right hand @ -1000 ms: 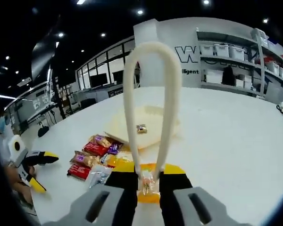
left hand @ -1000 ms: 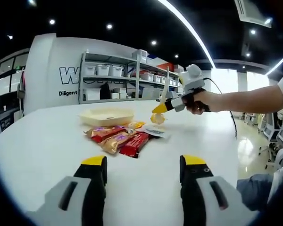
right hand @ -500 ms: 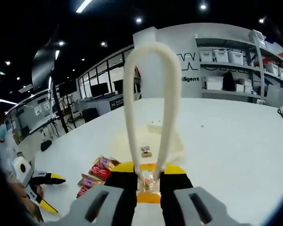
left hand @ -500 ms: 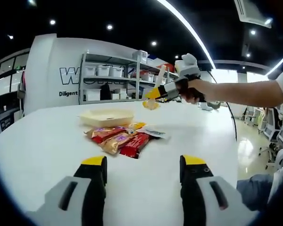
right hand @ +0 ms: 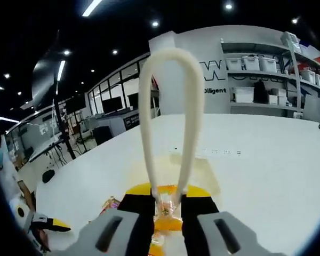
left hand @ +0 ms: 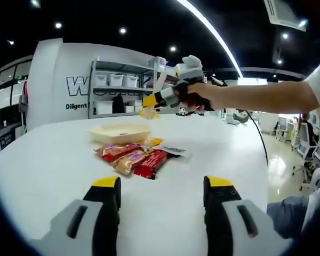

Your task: Place the target food into the container with the food tongs after gripping and lifting it, then release it inside without dropping or visibly crushing the food.

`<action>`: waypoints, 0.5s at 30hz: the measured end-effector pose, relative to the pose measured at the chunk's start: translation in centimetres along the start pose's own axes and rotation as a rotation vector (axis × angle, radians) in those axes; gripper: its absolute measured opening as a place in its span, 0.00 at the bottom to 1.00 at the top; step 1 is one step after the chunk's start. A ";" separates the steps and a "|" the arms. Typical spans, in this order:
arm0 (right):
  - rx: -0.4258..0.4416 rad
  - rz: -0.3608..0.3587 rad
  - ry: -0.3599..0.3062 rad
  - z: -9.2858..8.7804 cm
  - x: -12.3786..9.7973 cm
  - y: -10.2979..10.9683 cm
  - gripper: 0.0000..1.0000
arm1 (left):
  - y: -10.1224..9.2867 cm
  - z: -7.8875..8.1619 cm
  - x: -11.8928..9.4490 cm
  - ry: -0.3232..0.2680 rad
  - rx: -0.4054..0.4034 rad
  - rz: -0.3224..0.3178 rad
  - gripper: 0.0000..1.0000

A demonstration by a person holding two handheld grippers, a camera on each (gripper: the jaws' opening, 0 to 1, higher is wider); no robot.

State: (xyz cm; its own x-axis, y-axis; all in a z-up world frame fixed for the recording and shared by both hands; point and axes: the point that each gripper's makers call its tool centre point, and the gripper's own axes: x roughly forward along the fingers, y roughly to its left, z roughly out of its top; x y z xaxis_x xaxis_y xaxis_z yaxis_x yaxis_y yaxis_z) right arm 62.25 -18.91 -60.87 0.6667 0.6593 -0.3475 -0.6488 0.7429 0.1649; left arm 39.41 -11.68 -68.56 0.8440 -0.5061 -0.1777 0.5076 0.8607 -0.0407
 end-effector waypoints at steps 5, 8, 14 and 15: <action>-0.003 -0.010 0.011 -0.3 1.9 -0.4 0.11 | -0.3 -0.1 0.1 0.005 0.008 -0.009 0.62; -0.044 -0.030 0.028 -0.6 3.0 -1.0 0.11 | -0.3 0.0 0.1 0.002 0.006 -0.011 0.62; -0.027 -0.049 0.046 -1.6 5.3 -1.9 0.12 | -0.2 -0.1 0.2 0.008 0.005 -0.015 0.62; -0.034 -0.054 0.052 -1.9 5.6 -2.0 0.12 | -0.2 -0.1 0.2 0.009 0.008 -0.017 0.62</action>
State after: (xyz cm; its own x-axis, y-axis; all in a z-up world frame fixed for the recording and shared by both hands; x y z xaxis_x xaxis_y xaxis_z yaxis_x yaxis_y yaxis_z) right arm 66.54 -16.93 -64.87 0.6815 0.6109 -0.4029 -0.6249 0.7723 0.1139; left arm 39.43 -11.98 -68.69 0.8336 -0.5202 -0.1856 0.5233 0.8514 -0.0358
